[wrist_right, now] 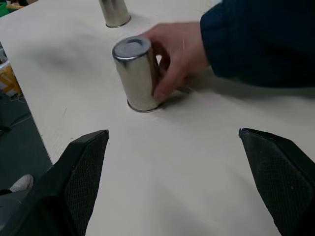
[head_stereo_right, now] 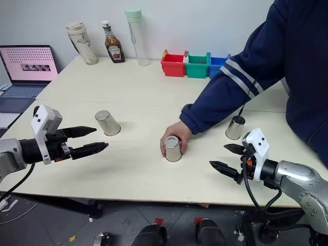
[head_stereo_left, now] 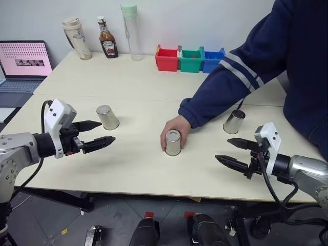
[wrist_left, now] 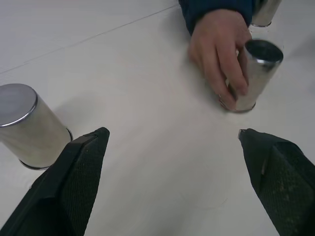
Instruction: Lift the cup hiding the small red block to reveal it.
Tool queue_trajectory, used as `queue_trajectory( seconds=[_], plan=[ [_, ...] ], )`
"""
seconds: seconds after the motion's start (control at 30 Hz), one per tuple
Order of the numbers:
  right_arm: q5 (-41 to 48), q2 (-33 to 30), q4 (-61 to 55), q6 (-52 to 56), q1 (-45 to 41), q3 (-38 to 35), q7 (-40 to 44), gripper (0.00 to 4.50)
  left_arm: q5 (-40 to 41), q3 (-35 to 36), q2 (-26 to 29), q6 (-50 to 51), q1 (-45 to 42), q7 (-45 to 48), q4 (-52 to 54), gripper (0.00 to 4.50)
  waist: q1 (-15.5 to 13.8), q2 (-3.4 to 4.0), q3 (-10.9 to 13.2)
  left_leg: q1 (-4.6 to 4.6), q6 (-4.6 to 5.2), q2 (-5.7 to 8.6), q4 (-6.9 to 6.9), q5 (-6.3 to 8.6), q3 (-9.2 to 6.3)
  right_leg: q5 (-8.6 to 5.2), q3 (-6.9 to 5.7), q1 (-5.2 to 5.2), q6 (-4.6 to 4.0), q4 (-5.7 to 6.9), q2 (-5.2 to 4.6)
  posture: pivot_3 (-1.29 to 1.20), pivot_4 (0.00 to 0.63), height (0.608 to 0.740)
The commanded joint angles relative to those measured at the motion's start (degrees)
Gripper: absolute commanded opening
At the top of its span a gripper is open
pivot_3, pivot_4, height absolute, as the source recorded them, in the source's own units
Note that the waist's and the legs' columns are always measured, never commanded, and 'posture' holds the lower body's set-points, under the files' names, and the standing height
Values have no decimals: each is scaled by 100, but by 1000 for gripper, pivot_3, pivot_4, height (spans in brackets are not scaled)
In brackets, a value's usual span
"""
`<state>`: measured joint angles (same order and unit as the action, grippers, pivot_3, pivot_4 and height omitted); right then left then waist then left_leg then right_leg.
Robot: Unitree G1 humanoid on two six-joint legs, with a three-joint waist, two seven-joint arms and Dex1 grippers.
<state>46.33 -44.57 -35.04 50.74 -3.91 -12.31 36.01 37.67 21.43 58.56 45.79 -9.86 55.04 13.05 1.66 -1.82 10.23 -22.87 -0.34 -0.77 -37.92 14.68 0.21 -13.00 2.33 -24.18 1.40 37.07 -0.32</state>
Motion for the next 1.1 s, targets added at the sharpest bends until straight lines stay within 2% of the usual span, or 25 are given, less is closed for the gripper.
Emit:
queue_trajectory(
  seconds=[0.03,1.1],
  plan=[
    [5,-49,-82,-100,-90,-90,18,4500,-17,-19,-33,-125,-143,-54,143,4477,0,0,0,0,0,0,0,0,-1,0,0,0,0,0,0,0,150,740],
    [-37,25,25,-171,-252,63,11,4500,-106,165,53,-153,12,-60,89,4477,0,0,0,1,0,0,-1,0,1,1,0,0,1,2,2,0,150,740]
  ],
)
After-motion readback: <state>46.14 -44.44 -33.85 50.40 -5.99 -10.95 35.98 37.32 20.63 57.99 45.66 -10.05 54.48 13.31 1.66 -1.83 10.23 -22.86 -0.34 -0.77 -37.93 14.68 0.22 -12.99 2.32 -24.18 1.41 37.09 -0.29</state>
